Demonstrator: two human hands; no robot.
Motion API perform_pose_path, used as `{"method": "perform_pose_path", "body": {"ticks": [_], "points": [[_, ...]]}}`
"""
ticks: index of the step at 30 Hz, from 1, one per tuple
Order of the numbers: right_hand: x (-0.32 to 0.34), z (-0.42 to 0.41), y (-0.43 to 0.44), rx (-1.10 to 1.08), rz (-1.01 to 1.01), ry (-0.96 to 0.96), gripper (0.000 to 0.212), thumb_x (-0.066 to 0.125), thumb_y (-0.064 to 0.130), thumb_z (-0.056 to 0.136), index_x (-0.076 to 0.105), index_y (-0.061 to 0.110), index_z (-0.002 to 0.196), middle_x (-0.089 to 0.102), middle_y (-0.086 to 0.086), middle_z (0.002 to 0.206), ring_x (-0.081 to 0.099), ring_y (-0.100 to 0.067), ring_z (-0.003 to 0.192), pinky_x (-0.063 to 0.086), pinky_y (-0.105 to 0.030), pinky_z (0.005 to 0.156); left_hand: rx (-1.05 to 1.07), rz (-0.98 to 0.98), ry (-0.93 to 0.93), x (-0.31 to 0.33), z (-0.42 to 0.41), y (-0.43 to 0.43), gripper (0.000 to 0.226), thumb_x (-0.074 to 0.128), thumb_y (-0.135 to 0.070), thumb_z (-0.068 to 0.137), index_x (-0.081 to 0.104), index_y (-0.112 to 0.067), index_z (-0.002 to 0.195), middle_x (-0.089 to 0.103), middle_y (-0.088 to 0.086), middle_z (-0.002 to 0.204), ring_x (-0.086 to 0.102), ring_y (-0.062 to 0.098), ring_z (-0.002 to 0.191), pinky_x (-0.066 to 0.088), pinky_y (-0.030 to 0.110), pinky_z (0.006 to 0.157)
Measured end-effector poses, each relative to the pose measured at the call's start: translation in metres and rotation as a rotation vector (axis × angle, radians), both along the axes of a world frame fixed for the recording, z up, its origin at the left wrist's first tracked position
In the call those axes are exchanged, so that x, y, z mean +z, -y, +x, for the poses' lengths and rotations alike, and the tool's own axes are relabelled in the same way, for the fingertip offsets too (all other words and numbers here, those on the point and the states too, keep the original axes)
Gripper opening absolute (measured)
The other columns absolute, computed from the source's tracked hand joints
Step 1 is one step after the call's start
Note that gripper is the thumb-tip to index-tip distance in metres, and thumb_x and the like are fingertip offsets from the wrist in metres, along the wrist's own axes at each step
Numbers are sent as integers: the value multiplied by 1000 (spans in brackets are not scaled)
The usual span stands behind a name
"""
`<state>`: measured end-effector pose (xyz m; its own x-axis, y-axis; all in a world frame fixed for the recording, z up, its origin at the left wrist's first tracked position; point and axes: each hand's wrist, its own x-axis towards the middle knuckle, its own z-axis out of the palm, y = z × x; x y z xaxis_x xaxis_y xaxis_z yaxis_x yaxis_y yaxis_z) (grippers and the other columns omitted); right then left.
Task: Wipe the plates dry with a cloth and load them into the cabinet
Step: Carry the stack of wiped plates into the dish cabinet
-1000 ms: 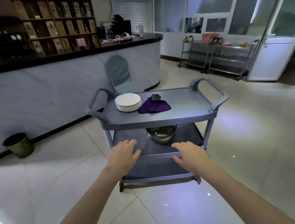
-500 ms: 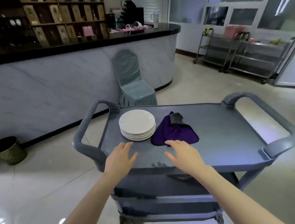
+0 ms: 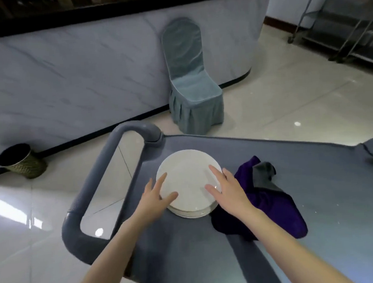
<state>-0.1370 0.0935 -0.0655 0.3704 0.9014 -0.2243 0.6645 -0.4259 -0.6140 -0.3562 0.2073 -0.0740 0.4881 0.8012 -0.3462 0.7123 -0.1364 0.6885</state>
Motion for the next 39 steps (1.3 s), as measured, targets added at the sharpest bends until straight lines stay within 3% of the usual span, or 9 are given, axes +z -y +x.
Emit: {"method": "perform_pose_path", "body": {"ticks": [6,10,14,19,26,29,32,35,39], "points": [[-35,36,-37,48,-95,-79,68,48,54,96,6,56,150,44,3,145,48,-20,126,40,-31,90,-16,-123,73,-17,14,-37,73,66,-40,91,22,-61,145,38,-2,139,41,20,125,37,35,106],[-39,44,-45,40,-122,-252,70,55,51,93,5,78,135,36,7,127,51,-12,104,39,-23,80,-6,-168,112,-17,15,-47,74,71,-39,87,25,-73,135,40,-13,124,43,5,116,40,24,91],[-40,44,-47,3,-66,-371,76,64,42,92,11,87,122,36,12,120,50,-1,103,40,-18,82,8,-182,132,-15,14,-46,76,75,-41,82,29,-71,134,40,-15,122,43,0,117,41,18,88],[-36,38,-42,-73,10,-464,76,73,28,88,26,77,124,39,12,121,43,11,107,38,-5,81,83,-181,175,-9,17,-42,74,75,-46,70,39,-69,131,46,-12,122,49,4,115,47,28,94],[-13,20,-15,-186,94,-540,73,77,18,84,40,63,128,43,-4,125,42,-5,120,36,-16,102,3,-216,220,5,9,-36,74,77,-46,67,45,-66,130,51,-7,123,53,9,116,48,34,98],[5,7,3,-273,164,-517,71,79,19,82,45,64,125,43,0,118,43,6,113,35,-8,94,-111,-222,232,13,6,-37,74,74,-50,68,41,-67,132,50,-5,122,52,10,115,48,30,96],[25,-14,27,-369,199,-505,67,80,19,82,48,60,125,43,0,117,49,-3,111,40,-9,90,-253,-214,230,20,5,-38,77,69,-60,64,36,-69,133,49,-1,120,51,13,115,47,34,99],[42,-49,65,-501,256,-441,64,79,17,83,49,56,124,42,2,115,49,-1,107,39,-5,88,-421,-174,222,28,5,-29,76,68,-61,65,32,-73,131,47,-1,115,50,6,107,45,18,87],[66,-101,127,-706,353,-409,59,74,12,86,51,51,124,44,2,125,48,-4,115,43,-15,94,-614,-124,256,43,12,6,67,74,-55,78,33,-76,127,45,-12,114,49,6,106,42,16,75]]}}
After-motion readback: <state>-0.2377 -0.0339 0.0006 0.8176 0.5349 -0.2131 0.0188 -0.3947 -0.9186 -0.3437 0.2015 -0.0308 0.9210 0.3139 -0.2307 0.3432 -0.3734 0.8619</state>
